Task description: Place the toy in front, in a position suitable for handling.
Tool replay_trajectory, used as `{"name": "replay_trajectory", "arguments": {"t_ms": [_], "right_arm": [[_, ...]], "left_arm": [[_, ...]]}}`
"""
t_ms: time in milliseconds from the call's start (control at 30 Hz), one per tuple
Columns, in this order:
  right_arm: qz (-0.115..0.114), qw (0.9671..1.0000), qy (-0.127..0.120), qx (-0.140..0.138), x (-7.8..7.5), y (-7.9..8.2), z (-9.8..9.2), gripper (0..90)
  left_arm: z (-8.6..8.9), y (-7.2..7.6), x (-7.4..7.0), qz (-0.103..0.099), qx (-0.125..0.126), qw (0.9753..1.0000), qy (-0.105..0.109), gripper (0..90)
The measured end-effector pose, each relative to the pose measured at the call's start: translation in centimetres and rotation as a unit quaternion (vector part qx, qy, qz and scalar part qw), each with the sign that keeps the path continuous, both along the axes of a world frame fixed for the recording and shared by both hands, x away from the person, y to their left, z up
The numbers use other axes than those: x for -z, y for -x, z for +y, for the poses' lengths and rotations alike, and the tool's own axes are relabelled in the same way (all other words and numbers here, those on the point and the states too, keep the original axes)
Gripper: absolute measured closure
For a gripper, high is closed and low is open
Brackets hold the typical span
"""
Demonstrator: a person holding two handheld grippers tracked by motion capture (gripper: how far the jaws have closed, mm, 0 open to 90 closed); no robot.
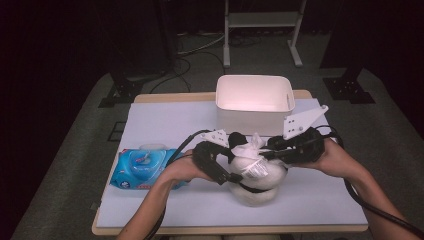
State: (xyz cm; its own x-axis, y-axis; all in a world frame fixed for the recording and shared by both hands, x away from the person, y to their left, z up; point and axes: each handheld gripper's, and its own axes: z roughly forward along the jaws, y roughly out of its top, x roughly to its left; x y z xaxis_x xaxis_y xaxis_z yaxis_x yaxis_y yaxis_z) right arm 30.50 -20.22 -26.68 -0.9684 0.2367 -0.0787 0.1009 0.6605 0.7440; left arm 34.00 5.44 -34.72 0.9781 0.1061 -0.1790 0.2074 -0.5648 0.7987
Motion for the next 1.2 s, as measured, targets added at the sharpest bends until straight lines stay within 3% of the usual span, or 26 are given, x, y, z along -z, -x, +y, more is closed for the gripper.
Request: {"name": "replay_trajectory", "arguments": {"t_ms": [100,333,400,533,833,967,1200], "right_arm": [[0.001,1.0000,-0.003,0.004,0.1,-0.1,0.1,81.5],[-0.010,0.9997,-0.019,0.011,-0.5,-0.3,0.0,81.5],[-0.012,0.9997,-0.018,0.015,-0.6,-0.3,-0.2,81.5],[-0.006,0.9996,-0.021,0.017,-0.5,-0.5,-0.5,81.4],[-0.011,0.9999,-0.007,0.004,-1.4,-0.7,0.8,80.9],[-0.010,0.9999,-0.002,0.000,-1.4,-0.9,1.3,81.0],[-0.001,0.9998,-0.013,0.016,-0.9,-1.0,-0.2,81.0]], "left_arm": [[0.3,-0.2,0.1,-0.008,0.002,0.9998,0.019,26.0],[1.0,0.0,-0.9,-0.026,-0.006,0.9994,0.022,37.3],[1.6,0.0,-1.8,-0.042,-0.015,0.9988,0.016,37.9],[1.7,0.2,-2.4,-0.048,-0.017,0.9987,0.003,38.4],[0.1,0.8,-2.6,-0.070,0.014,0.9973,-0.013,38.1],[-0.1,0.8,-2.6,-0.072,0.013,0.9972,-0.015,38.1],[0.5,0.5,-2.5,-0.065,0.006,0.9978,-0.007,38.0]]}}
